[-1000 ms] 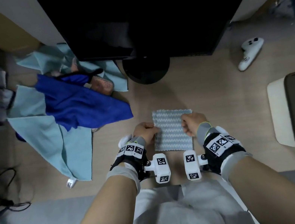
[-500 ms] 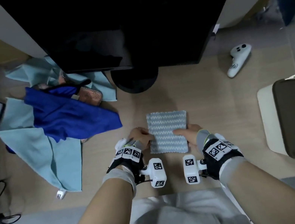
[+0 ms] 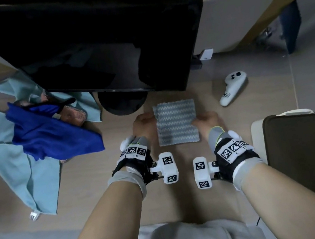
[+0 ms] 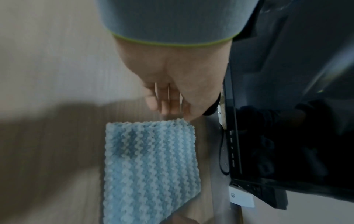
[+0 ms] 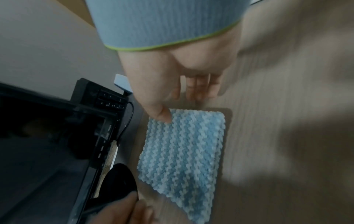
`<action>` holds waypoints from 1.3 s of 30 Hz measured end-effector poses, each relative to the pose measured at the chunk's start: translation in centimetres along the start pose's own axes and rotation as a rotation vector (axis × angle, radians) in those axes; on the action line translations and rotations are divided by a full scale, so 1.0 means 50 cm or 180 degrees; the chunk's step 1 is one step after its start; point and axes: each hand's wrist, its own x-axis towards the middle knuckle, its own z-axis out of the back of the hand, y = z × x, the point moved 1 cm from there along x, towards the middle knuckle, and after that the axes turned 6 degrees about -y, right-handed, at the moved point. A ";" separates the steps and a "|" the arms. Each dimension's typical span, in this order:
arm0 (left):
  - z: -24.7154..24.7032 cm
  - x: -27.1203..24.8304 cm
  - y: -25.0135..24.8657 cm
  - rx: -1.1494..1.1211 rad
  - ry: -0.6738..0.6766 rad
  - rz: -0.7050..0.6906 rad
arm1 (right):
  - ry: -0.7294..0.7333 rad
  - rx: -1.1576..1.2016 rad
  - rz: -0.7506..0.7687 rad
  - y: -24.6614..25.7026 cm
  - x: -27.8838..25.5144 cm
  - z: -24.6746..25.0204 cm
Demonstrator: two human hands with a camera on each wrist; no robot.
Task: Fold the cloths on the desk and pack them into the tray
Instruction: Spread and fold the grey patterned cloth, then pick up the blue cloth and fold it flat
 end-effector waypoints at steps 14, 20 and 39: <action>0.064 -0.069 0.021 -0.0420 -0.0047 0.0429 | 0.0465 0.0321 -0.0005 -0.021 -0.029 -0.090; 0.191 -0.089 0.043 -0.0893 -0.0215 0.0261 | 0.0649 -0.0048 0.0249 0.003 -0.123 -0.171; 0.892 0.103 0.288 0.0566 -0.1120 0.0145 | 0.1768 -0.0175 -0.0151 0.029 -0.471 -0.827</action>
